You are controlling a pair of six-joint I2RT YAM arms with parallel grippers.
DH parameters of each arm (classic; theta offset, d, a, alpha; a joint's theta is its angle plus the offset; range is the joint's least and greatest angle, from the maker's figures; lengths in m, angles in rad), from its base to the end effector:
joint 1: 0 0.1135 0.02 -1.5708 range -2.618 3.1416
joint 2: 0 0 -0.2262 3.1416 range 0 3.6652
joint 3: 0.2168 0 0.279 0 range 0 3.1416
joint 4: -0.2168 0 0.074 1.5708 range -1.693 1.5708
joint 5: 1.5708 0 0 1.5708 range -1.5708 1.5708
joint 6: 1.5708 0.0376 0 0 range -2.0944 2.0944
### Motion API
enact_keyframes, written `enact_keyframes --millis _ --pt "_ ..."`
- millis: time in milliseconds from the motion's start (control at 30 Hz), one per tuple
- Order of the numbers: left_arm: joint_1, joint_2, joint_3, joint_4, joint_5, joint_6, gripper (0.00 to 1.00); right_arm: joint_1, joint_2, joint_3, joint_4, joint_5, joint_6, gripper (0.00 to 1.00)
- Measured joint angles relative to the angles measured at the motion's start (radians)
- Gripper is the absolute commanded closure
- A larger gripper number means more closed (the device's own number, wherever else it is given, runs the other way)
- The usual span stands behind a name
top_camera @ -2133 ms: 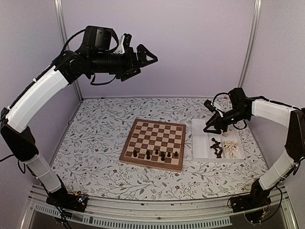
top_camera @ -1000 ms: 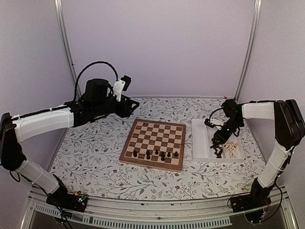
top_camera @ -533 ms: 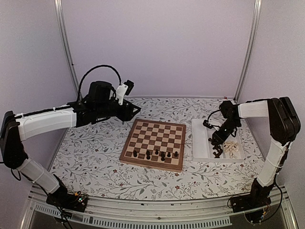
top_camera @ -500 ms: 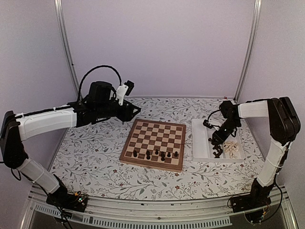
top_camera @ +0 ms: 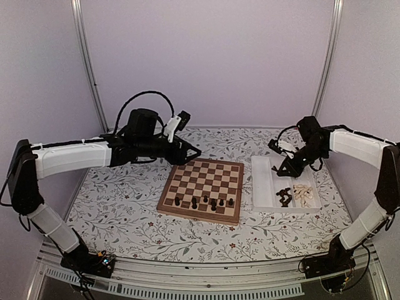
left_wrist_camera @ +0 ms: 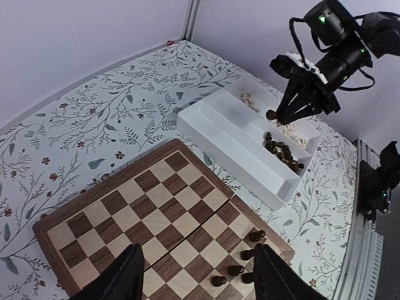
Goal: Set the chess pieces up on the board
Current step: Pick up the chess piece from the storage box, then place the chess piece on the chessboard.
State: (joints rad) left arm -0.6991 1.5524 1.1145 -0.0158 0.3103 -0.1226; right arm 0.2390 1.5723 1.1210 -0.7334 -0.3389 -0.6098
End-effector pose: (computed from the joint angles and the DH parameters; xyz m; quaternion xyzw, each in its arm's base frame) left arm 0.2886 -0.2577 0.2303 0.3167 0.7800 -0.3293 0.4277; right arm 0.3205 0.0910 0.1735 -0.4278 0.8682 0.1278 0.2164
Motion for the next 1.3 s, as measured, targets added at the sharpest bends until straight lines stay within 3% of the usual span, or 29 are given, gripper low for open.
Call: enact_keyframes --millis 300,500,1000,1300 --pt "-0.068 0.157 0.068 0.179 0.183 -0.294 0.38 0.251 -0.059 0.079 -0.077 -0.147 -0.05 0.89" --pt "-0.15 0.28 0.138 0.227 0.231 -0.413 0.41 0.35 -0.025 0.197 -0.118 -0.177 -0.069 0.89" --pt "-0.191 0.34 0.183 0.241 0.276 -0.492 0.47 0.395 0.022 0.232 -0.15 -0.179 -0.076 0.89" --pt "-0.191 0.373 0.188 0.241 0.294 -0.517 0.65 0.395 0.022 0.234 -0.156 -0.172 -0.076 0.89"
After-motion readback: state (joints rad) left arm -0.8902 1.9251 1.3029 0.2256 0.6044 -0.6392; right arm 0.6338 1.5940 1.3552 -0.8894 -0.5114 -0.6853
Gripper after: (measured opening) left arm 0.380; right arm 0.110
